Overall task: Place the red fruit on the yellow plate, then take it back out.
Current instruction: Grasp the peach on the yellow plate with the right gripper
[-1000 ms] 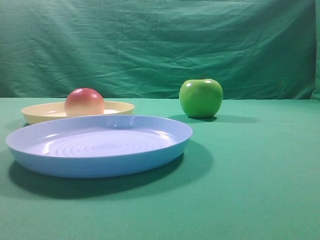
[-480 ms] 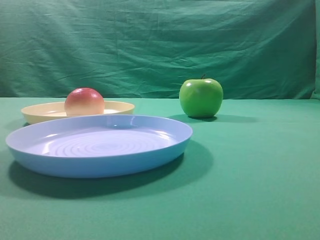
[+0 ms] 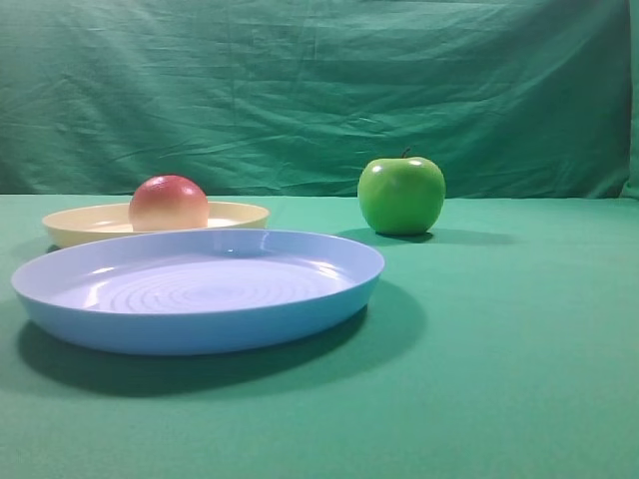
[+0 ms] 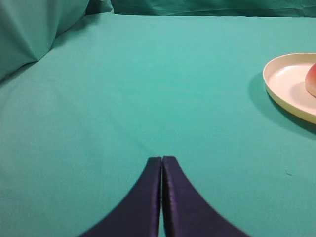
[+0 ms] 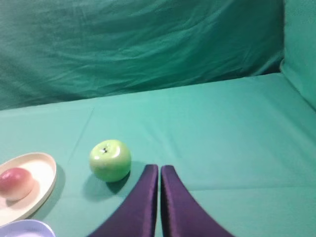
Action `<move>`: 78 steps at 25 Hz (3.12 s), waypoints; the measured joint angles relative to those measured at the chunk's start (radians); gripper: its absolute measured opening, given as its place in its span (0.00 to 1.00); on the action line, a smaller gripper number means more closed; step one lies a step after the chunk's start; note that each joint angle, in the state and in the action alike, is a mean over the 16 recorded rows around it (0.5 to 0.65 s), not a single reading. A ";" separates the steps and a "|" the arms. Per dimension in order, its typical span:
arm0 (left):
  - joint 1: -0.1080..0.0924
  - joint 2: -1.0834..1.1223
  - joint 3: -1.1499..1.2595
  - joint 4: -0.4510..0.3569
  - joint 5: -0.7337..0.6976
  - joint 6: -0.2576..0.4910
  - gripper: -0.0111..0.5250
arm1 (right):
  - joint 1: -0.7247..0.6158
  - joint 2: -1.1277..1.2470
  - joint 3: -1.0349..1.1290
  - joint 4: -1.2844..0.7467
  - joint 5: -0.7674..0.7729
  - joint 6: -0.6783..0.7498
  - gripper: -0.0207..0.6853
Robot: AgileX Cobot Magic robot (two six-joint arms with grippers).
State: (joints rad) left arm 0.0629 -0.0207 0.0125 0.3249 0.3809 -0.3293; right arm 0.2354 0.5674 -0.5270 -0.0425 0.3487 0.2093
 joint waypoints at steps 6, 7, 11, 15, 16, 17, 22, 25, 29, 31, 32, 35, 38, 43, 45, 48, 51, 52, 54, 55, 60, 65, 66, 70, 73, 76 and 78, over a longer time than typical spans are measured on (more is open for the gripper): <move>0.000 0.000 0.000 0.000 0.000 0.000 0.02 | 0.134 0.256 -0.144 0.001 0.012 0.000 0.03; 0.000 0.000 0.000 0.000 0.000 0.000 0.02 | 0.156 0.296 -0.162 0.001 0.003 0.000 0.03; 0.000 0.000 0.000 0.000 0.000 0.000 0.02 | 0.232 0.434 -0.216 0.003 -0.049 0.000 0.03; 0.000 0.000 0.000 0.000 0.000 0.000 0.02 | 0.284 0.533 -0.248 0.015 -0.121 0.002 0.03; 0.000 0.000 0.000 0.000 0.000 0.000 0.02 | 0.293 0.552 -0.253 0.018 -0.143 0.002 0.03; 0.000 0.000 0.000 0.000 0.000 0.000 0.02 | 0.301 0.569 -0.256 0.021 -0.167 0.003 0.03; 0.000 0.000 0.000 0.000 0.000 -0.001 0.02 | 0.326 0.626 -0.267 0.026 -0.266 0.000 0.03; 0.000 0.000 0.000 0.000 0.000 -0.001 0.02 | 0.332 0.654 -0.293 0.023 -0.272 -0.006 0.03; 0.000 0.000 0.000 0.000 0.000 -0.002 0.02 | 0.335 0.710 -0.371 0.011 -0.212 -0.035 0.03; 0.000 0.000 0.000 0.000 0.000 -0.002 0.02 | 0.335 0.747 -0.430 0.003 -0.154 -0.061 0.03; 0.000 0.000 0.000 0.000 0.000 -0.002 0.02 | 0.336 0.767 -0.463 0.000 -0.118 -0.076 0.03; 0.000 0.000 0.000 0.000 0.000 -0.002 0.02 | 0.339 0.838 -0.579 -0.005 0.008 -0.135 0.03; 0.000 0.000 0.000 0.000 0.000 -0.002 0.02 | 0.348 0.924 -0.712 0.008 0.141 -0.208 0.03; 0.000 0.000 0.000 0.000 0.000 -0.002 0.02 | 0.370 1.087 -0.934 0.051 0.314 -0.331 0.03; 0.000 0.000 0.000 0.000 0.000 -0.002 0.02 | 0.380 1.155 -1.016 0.078 0.358 -0.378 0.03; 0.000 0.000 0.000 0.000 0.000 -0.002 0.02 | 0.394 1.258 -1.129 0.135 0.403 -0.449 0.03; 0.000 0.000 0.000 0.000 0.000 -0.002 0.02 | 0.406 1.355 -1.227 0.206 0.428 -0.525 0.05; 0.000 0.000 0.000 0.000 0.000 -0.002 0.02 | 0.409 1.385 -1.256 0.231 0.433 -0.550 0.06; 0.000 0.000 0.000 0.000 0.000 -0.002 0.02 | 0.413 1.440 -1.305 0.282 0.438 -0.602 0.12; 0.000 0.000 0.000 0.000 0.000 -0.002 0.02 | 0.414 1.466 -1.326 0.307 0.438 -0.629 0.15; 0.000 0.000 0.000 0.000 0.000 -0.002 0.02 | 0.416 1.569 -1.396 0.423 0.423 -0.764 0.43; 0.000 0.000 0.000 0.000 0.000 -0.002 0.02 | 0.416 1.644 -1.418 0.506 0.388 -0.862 0.71; 0.000 0.000 0.000 0.000 0.000 -0.002 0.02 | 0.416 1.657 -1.419 0.517 0.379 -0.876 0.76; 0.000 0.000 0.000 0.000 0.000 -0.002 0.02 | 0.416 1.704 -1.420 0.547 0.340 -0.915 0.91; 0.000 0.000 0.000 0.000 0.000 -0.002 0.02 | 0.416 1.737 -1.421 0.565 0.312 -0.934 0.94; 0.000 0.000 0.000 0.000 0.000 -0.002 0.02 | 0.417 1.767 -1.421 0.582 0.288 -0.952 0.94; 0.000 0.000 0.000 0.000 0.000 -0.002 0.02 | 0.419 1.786 -1.421 0.590 0.274 -0.966 0.93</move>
State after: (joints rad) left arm 0.0629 -0.0207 0.0125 0.3249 0.3809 -0.3310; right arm 0.6541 2.3533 -1.9480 0.5473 0.6231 -0.7571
